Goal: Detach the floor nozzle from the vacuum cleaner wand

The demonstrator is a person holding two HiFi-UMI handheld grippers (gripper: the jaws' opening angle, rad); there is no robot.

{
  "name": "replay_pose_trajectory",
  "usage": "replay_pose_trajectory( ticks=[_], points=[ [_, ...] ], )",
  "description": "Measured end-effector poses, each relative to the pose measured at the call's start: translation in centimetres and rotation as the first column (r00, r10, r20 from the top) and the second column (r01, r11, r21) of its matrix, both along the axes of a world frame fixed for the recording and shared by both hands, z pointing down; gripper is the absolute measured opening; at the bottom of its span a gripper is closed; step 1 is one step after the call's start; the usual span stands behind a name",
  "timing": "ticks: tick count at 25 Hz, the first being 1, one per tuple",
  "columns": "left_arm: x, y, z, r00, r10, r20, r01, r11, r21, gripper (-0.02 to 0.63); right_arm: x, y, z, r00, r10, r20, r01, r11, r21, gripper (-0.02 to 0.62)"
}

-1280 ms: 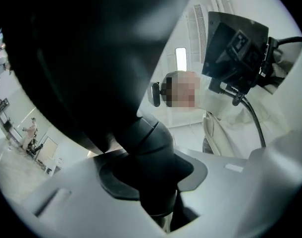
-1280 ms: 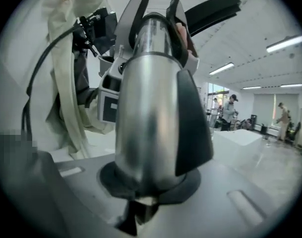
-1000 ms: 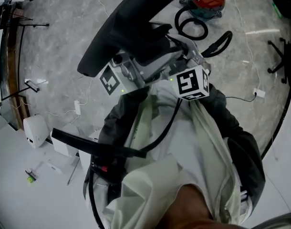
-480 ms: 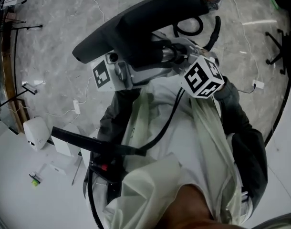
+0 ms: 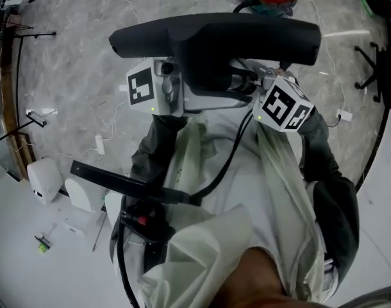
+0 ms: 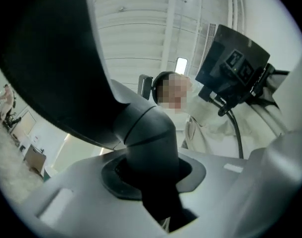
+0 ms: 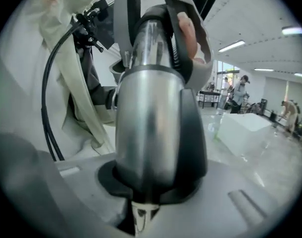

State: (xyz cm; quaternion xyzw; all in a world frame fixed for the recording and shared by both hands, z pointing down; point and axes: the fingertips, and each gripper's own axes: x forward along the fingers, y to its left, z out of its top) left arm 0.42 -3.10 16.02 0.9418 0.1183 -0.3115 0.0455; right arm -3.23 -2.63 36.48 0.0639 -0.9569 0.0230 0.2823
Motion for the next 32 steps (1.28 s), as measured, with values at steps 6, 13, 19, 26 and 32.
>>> replay_pose_trajectory(
  ticks=[6, 13, 19, 26, 32],
  points=[
    [0.5, -3.2, -0.2, 0.937, -0.35, 0.023, 0.35, 0.936, -0.034, 0.115, 1.3, -5.2, -0.3, 0.899, 0.437, 0.007, -0.431, 0.882, 0.191, 0.104],
    [0.1, 0.8, 0.6, 0.998, -0.001, 0.063, -0.001, 1.0, 0.031, 0.095, 0.1, -0.9, 0.0, 0.969, 0.246, -0.024, -0.243, 0.967, 0.082, 0.1],
    [1.3, 1.1, 0.9, 0.999, -0.028, 0.036, 0.026, 0.999, 0.033, 0.087, 1.3, -0.4, 0.6, 0.975, 0.218, -0.047, -0.216, 0.975, 0.047, 0.101],
    [-0.6, -1.0, 1.9, 0.959, -0.28, 0.044, 0.282, 0.957, -0.06, 0.084, 0.9, -2.2, 1.4, 0.899, 0.425, -0.101, -0.406, 0.899, 0.166, 0.107],
    [1.8, 3.4, 2.4, 0.992, 0.052, 0.111, -0.058, 0.997, 0.052, 0.086, 0.8, 1.9, 1.3, 0.994, 0.105, -0.011, -0.105, 0.994, 0.013, 0.104]
  ],
)
